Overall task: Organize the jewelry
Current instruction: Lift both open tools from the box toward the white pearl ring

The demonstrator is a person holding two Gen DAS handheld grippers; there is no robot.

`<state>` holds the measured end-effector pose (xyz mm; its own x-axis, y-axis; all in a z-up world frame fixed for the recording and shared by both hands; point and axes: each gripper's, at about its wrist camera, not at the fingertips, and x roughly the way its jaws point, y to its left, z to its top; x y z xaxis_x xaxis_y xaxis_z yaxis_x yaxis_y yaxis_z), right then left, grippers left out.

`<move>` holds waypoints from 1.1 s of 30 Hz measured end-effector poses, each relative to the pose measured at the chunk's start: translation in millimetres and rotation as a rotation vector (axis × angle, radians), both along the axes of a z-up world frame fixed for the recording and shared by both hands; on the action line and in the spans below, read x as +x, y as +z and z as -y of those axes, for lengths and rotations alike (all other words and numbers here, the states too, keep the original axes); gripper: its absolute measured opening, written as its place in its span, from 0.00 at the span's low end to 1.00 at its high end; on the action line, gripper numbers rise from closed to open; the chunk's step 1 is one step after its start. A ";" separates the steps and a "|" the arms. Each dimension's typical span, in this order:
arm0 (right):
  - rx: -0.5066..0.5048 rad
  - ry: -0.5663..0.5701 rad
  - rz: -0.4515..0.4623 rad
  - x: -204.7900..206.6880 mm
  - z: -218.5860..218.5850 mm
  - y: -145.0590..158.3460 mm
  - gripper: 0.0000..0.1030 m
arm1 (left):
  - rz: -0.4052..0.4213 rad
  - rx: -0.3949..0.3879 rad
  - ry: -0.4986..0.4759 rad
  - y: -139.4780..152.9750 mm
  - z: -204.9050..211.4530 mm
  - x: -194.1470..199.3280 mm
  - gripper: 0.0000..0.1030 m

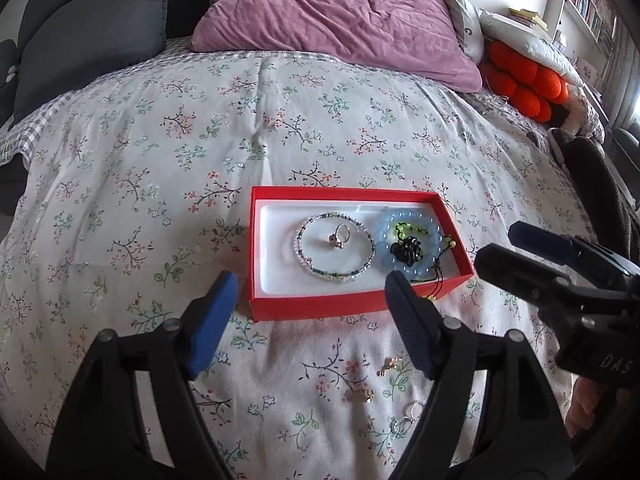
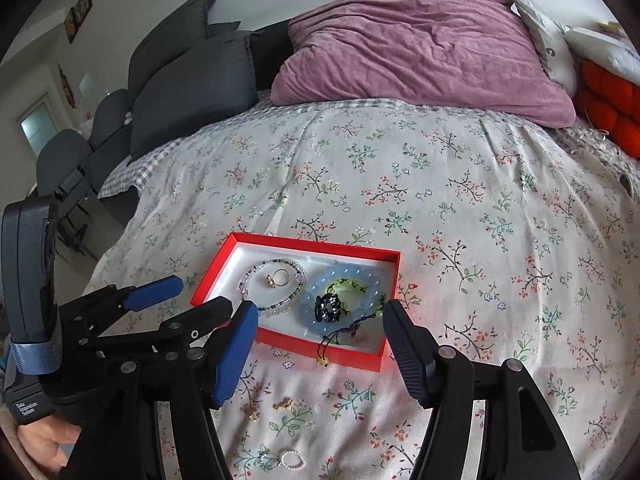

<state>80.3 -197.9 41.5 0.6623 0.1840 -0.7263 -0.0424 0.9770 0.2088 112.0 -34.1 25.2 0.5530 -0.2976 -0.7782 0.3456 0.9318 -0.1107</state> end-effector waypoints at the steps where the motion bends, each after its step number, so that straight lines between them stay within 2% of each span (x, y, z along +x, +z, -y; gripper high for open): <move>1: -0.003 -0.004 -0.002 -2.1 0.9 0.4 0.68 | 0.001 0.010 0.003 -0.3 -1.2 -1.8 0.81; 3: -0.013 -0.011 -0.009 -6.5 3.1 -0.1 0.72 | 0.000 0.028 0.004 -0.9 -4.2 -6.1 0.82; 10: -0.056 -0.005 -0.041 -21.3 6.5 -5.5 0.75 | -0.033 0.046 0.018 -5.2 -16.6 -16.2 0.92; 21: -0.105 0.048 -0.055 -48.9 2.8 -9.6 0.76 | -0.054 0.067 -0.017 -10.7 -22.0 -36.2 0.94; 33: -0.150 0.075 -0.109 -74.5 7.6 -30.5 0.77 | -0.077 0.115 -0.046 -27.2 -28.2 -59.2 0.94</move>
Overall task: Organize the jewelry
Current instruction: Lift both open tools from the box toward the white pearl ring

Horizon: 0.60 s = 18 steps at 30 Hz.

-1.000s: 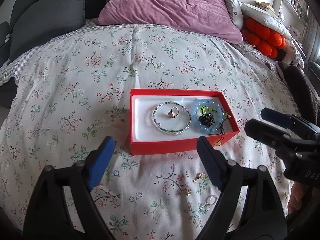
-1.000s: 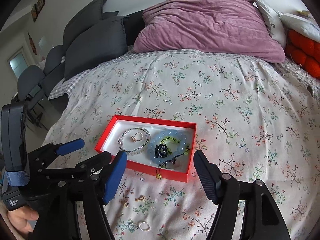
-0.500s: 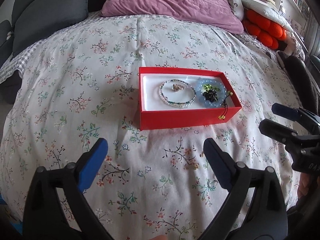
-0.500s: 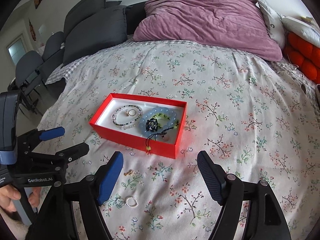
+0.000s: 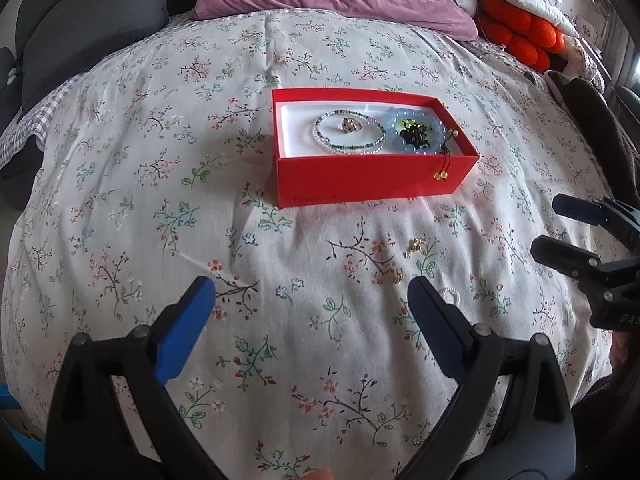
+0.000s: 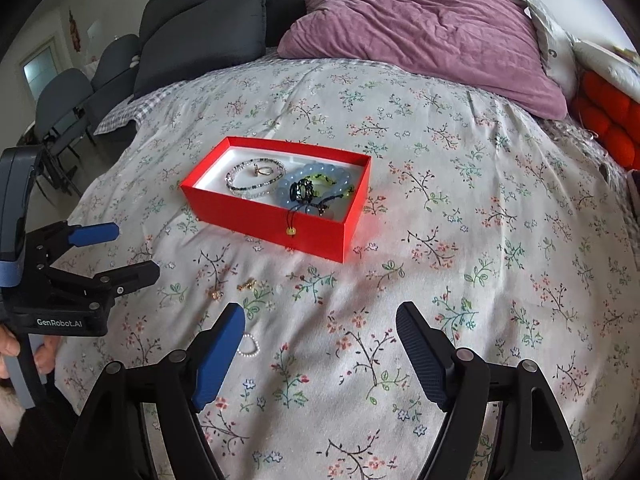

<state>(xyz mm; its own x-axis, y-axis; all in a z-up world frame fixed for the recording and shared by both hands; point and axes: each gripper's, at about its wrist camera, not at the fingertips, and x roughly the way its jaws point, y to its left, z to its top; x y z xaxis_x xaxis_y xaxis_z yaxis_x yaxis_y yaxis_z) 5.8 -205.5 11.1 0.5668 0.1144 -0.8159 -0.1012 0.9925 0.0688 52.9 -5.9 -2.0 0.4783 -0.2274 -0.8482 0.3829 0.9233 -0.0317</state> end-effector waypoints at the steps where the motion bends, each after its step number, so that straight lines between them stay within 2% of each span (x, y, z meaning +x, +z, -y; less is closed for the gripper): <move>1: 0.000 -0.004 -0.006 -1.5 1.2 -2.1 0.77 | -0.003 0.002 -0.002 -1.7 -0.3 -1.7 0.94; 9: 0.000 -0.048 -0.055 -8.3 11.4 -19.2 0.77 | -0.036 0.016 -0.029 -17.5 -2.8 -14.6 0.94; 18: -0.016 -0.045 -0.088 -8.6 10.6 -30.4 0.77 | -0.089 0.016 -0.118 -36.1 6.6 -22.5 0.94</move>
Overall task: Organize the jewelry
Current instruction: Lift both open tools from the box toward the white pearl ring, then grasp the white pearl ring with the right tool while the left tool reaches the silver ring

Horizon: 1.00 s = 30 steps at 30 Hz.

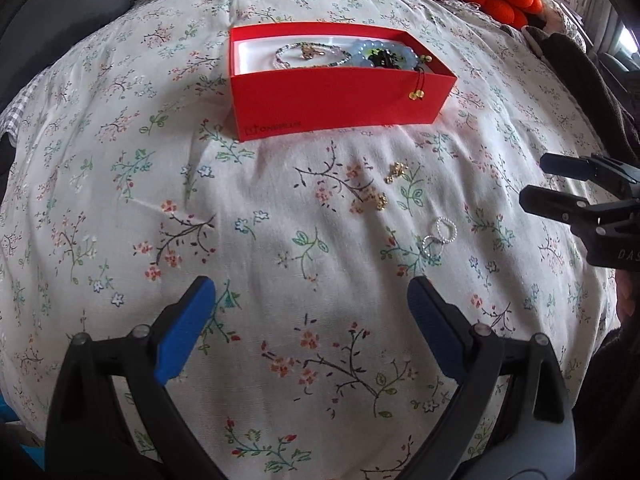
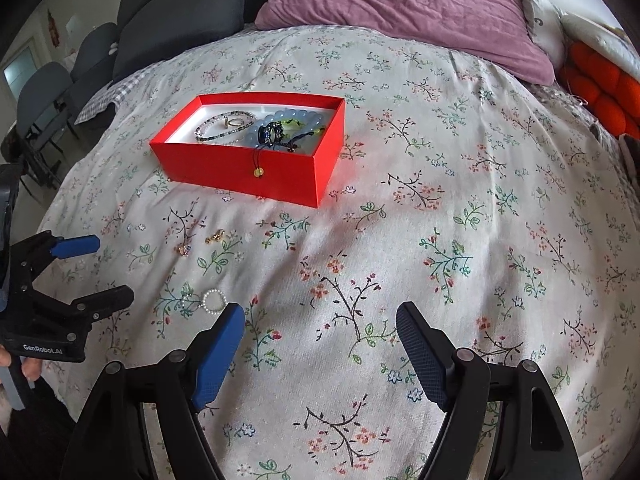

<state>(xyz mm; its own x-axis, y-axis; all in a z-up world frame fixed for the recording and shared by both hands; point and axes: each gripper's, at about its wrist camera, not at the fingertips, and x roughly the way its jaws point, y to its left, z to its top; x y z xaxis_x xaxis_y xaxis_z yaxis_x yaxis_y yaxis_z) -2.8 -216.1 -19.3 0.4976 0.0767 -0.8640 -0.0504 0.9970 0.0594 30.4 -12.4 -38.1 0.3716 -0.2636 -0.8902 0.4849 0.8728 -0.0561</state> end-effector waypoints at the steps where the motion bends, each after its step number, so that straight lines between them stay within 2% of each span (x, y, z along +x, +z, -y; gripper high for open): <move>1: 0.000 0.003 -0.002 0.5 -0.9 -0.7 0.77 | -0.006 -0.006 -0.015 -0.7 2.6 -1.4 0.94; 5: -0.001 0.023 -0.007 1.2 -7.8 -3.9 0.77 | -0.002 0.006 -0.060 -1.7 11.8 -6.2 0.94; 11: -0.011 0.127 -0.025 2.7 -32.8 -18.1 0.77 | -0.014 0.008 -0.041 -2.4 10.5 -3.2 0.94; 15: -0.071 0.209 -0.069 5.1 -51.5 -36.8 0.74 | -0.017 0.002 -0.042 -1.5 7.7 -3.3 0.94; 17: -0.119 0.239 -0.061 5.0 -59.4 -41.9 0.73 | -0.019 0.000 -0.042 -1.3 6.4 -3.6 0.94; 21: -0.131 0.260 -0.049 11.0 -67.8 -42.2 0.60 | -0.021 -0.006 -0.044 -0.6 5.3 -4.3 0.93; 25: -0.165 0.292 -0.039 16.5 -78.7 -44.0 0.55 | -0.019 -0.016 -0.054 1.9 4.9 -6.9 0.93; 26: -0.168 0.300 -0.039 16.7 -81.4 -43.7 0.51 | -0.018 -0.017 -0.056 2.4 4.7 -7.5 0.93; 27: -0.165 0.314 -0.040 17.0 -84.7 -43.7 0.42 | -0.016 -0.018 -0.059 2.9 4.4 -8.2 0.93; 30: -0.173 0.348 -0.039 16.8 -93.6 -44.5 0.31 | -0.020 -0.024 -0.067 3.5 3.4 -9.6 0.88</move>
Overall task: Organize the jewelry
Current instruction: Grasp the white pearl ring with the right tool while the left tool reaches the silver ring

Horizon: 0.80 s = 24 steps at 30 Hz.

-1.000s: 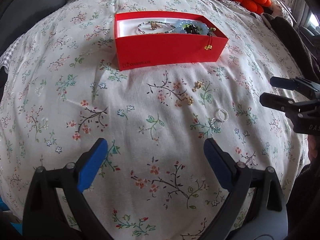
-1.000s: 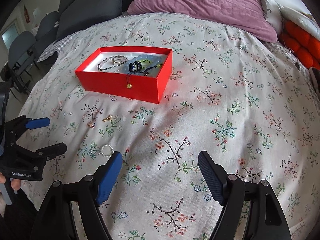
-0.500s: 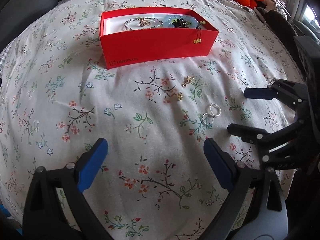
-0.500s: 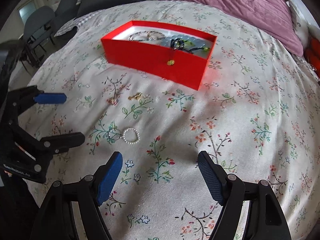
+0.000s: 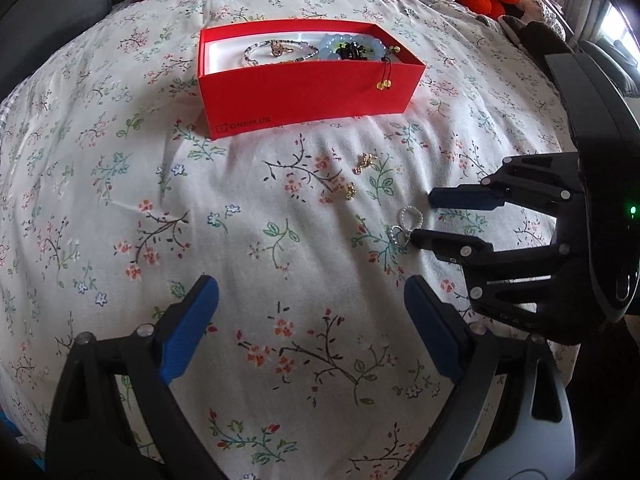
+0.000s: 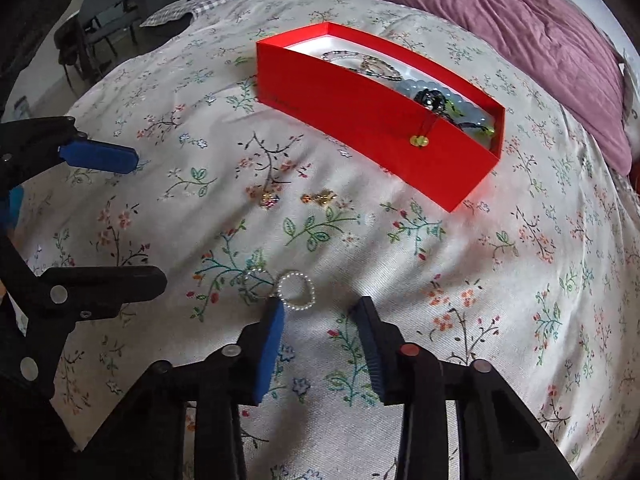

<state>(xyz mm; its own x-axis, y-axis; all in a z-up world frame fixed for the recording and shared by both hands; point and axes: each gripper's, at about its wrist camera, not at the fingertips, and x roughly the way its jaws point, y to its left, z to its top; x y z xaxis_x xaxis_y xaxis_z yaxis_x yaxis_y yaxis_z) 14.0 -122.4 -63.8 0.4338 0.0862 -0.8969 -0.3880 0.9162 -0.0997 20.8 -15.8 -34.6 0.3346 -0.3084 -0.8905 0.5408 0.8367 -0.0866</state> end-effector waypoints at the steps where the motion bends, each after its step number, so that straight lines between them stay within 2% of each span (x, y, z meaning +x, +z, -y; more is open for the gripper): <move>1: -0.002 0.008 0.000 0.2 -1.4 -0.1 0.29 | -0.002 -0.002 -0.003 0.1 0.0 -0.5 0.86; 5: 0.023 0.028 -0.005 0.5 -6.7 0.1 0.19 | -0.003 -0.015 -0.032 1.1 2.4 -4.2 0.80; 9: 0.060 0.043 -0.025 -0.7 -4.1 0.1 0.07 | 0.002 -0.033 -0.067 2.4 10.1 -8.5 0.70; 16: 0.065 0.007 -0.028 2.3 3.7 7.0 0.04 | -0.025 -0.082 -0.177 -0.4 33.4 -15.0 0.42; 18: 0.072 -0.009 -0.026 2.5 9.9 8.9 0.04 | -0.027 -0.083 -0.205 -2.0 41.0 -17.4 0.39; 24: 0.100 -0.047 -0.021 -2.5 26.2 14.4 0.04 | -0.022 -0.048 -0.237 -9.6 56.7 -17.8 0.39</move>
<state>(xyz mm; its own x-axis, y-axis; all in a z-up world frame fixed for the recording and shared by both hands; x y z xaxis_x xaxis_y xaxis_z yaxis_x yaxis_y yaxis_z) 11.5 -148.6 -49.4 0.4210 0.1558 -0.8936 -0.3453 0.9385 0.0009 3.0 -72.5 -44.2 0.2284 -0.4184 -0.8791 0.7189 0.6814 -0.1375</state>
